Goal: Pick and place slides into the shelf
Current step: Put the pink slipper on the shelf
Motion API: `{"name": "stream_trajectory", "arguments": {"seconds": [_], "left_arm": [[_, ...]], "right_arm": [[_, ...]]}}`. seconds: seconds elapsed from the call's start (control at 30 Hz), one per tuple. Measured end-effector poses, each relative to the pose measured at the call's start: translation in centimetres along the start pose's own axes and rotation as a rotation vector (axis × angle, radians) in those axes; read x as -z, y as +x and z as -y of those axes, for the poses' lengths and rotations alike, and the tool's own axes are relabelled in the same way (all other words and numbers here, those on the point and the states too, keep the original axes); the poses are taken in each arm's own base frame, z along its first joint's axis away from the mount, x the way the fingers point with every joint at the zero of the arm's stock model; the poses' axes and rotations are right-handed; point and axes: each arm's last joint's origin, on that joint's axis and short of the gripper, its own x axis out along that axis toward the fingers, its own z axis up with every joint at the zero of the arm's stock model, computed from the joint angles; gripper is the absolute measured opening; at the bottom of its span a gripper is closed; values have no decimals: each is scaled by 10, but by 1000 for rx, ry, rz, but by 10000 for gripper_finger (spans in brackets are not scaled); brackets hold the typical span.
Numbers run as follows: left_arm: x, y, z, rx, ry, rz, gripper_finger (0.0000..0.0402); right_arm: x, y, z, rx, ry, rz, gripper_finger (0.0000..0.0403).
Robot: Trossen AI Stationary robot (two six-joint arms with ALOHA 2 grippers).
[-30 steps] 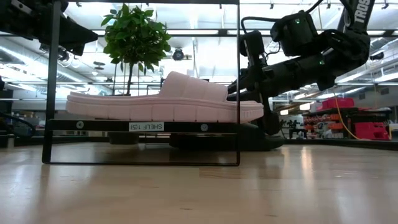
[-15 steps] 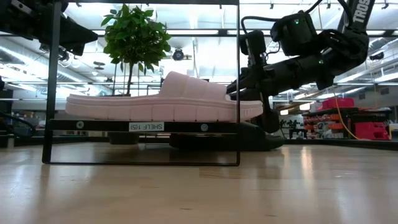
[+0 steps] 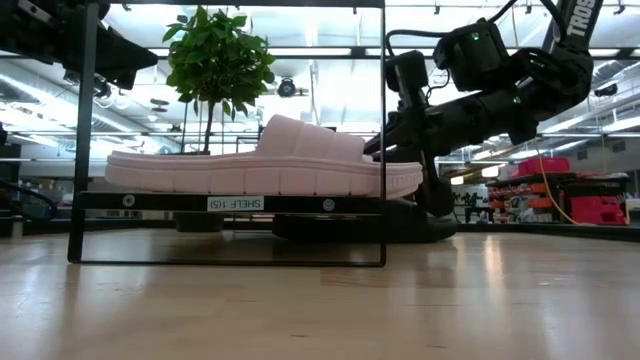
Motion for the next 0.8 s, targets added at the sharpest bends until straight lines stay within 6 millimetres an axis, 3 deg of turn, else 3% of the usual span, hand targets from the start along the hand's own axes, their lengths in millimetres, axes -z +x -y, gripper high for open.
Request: {"name": "stream_trajectory", "arguments": {"seconds": [0.33, 0.6, 0.8], "left_arm": [[0, 0, 0, 0, 0, 0, 28], [0, 0, 0, 0, 0, 0, 39], [0, 0, 0, 0, 0, 0, 32]], "right_arm": [[-2, 0, -1, -19, -8, 0, 18], [-8, 8, -16, -69, -62, -16, 20], [-5, 9, -6, 57, -46, -62, 18]]}}
